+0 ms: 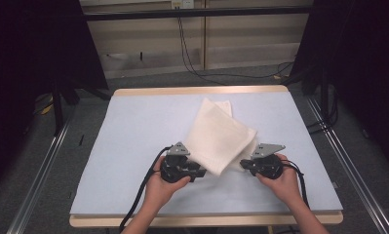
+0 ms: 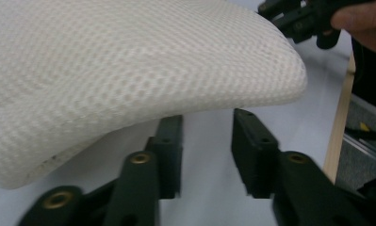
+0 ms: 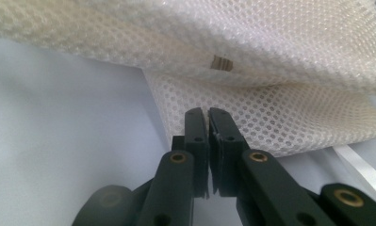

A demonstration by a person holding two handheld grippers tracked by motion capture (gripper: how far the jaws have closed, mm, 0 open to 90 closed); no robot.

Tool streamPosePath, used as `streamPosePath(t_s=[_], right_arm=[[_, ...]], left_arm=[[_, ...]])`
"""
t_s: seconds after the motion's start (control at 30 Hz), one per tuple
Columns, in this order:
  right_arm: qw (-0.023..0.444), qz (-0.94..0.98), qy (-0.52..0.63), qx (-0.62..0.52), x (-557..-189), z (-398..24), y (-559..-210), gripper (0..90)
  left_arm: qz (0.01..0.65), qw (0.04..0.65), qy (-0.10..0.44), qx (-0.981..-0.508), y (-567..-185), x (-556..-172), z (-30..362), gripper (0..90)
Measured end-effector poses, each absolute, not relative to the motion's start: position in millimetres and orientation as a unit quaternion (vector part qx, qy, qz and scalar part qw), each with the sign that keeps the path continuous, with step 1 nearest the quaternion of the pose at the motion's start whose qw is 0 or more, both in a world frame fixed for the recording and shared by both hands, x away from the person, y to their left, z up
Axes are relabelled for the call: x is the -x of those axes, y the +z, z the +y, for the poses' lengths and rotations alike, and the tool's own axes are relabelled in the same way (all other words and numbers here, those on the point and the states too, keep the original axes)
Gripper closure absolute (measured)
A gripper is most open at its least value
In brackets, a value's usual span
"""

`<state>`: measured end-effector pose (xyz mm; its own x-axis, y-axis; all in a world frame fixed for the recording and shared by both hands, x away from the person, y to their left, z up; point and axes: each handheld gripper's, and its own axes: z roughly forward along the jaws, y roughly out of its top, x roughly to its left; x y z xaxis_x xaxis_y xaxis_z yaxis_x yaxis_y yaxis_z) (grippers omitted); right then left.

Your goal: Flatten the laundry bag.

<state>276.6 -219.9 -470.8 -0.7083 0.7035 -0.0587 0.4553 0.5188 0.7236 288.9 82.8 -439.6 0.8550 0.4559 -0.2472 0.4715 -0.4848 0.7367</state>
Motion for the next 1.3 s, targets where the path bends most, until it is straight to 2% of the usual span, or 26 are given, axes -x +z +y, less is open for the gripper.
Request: streamPosePath(t_s=[0.07,0.17,0.27,0.33,0.43,0.5,0.53,0.6,0.73,0.93,1.3], right_arm=[[0.176,0.854,0.355,-0.337,-277,-220,-471,86.3],[0.175,0.854,0.354,-0.340,-277,-219,-471,86.3],[0.175,0.855,0.353,-0.339,-278,-219,-471,86.0],[0.174,0.854,0.350,-0.343,-277,-218,-470,86.0],[0.173,0.855,0.349,-0.343,-277,-218,-470,86.0],[0.172,0.855,0.350,-0.343,-277,-218,-471,86.1],[0.174,0.855,0.350,-0.341,-278,-218,-471,86.2],[0.172,0.856,0.347,-0.343,-277,-217,-471,86.6],[0.176,0.858,0.342,-0.342,-277,-217,-472,87.0],[0.175,0.858,0.344,-0.339,-278,-217,-473,87.3],[0.176,0.859,0.342,-0.338,-279,-218,-474,88.1]], left_arm=[[0.263,0.421,-0.010,-0.868,-440,-284,79,42.5],[0.256,0.416,-0.016,-0.872,-444,-278,69,27.5],[0.261,0.408,-0.023,-0.874,-446,-278,62,20.1],[0.263,0.414,-0.029,-0.871,-446,-278,59,20.0],[0.261,0.420,-0.010,-0.869,-444,-278,54,27.1],[0.260,0.430,0.009,-0.864,-442,-279,54,37.3],[0.264,0.432,0.012,-0.862,-440,-280,54,39.2],[0.274,0.446,0.022,-0.852,-438,-284,55,52.1],[0.303,0.455,0.051,-0.836,-434,-295,65,63.8],[0.332,0.459,0.074,-0.821,-431,-309,82,72.0],[0.383,0.450,0.117,-0.798,-427,-339,114,77.6]])
